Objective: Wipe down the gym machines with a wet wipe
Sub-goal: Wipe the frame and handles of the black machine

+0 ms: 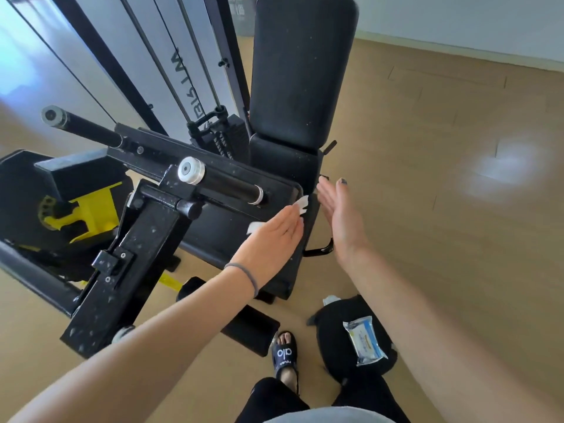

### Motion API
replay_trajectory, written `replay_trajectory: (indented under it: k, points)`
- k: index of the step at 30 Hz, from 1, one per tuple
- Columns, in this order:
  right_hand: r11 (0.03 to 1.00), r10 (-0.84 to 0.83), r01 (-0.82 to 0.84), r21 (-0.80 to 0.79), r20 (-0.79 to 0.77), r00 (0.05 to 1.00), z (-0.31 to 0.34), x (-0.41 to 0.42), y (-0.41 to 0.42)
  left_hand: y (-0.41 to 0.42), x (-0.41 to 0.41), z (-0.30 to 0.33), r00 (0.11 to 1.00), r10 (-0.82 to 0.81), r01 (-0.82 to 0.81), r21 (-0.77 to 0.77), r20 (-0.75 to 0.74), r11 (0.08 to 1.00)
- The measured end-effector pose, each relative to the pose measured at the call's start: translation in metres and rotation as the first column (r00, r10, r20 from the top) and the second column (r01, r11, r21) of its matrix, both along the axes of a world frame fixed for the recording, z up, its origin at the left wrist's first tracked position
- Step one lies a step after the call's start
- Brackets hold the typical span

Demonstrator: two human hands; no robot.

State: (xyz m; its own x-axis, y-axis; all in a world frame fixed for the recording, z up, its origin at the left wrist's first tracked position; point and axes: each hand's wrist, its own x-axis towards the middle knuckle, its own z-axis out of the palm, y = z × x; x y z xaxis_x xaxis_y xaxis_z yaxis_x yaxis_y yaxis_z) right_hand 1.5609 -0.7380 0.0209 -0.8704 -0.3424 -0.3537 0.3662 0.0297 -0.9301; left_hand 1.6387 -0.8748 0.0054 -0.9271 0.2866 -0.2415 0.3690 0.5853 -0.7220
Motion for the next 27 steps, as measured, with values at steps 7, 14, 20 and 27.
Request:
replay_trajectory:
  k: [7, 14, 20, 27]
  points:
    - [0.998, -0.051, 0.053, -0.026, 0.074, 0.996, -0.004, 0.001, -0.002, 0.012, -0.055, 0.017, 0.997, -0.061, 0.070, -0.297, 0.042, 0.952]
    - [0.998, -0.045, 0.047, -0.030, 0.056, 0.997, -0.002, 0.001, -0.014, -0.013, -0.001, 0.002, 0.968, -0.175, 0.243, -0.485, 0.182, 0.840]
    - [0.999, -0.014, 0.015, -0.035, 0.038, 0.999, 0.004, 0.006, -0.038, -0.004, -0.036, 0.010, 0.978, -0.179, 0.197, -0.203, 0.104, 0.959]
    - [0.998, -0.046, 0.047, -0.031, 0.015, 0.999, 0.002, 0.025, -0.037, -0.026, -0.016, 0.010, 0.988, -0.151, 0.153, 0.081, -0.023, 0.985]
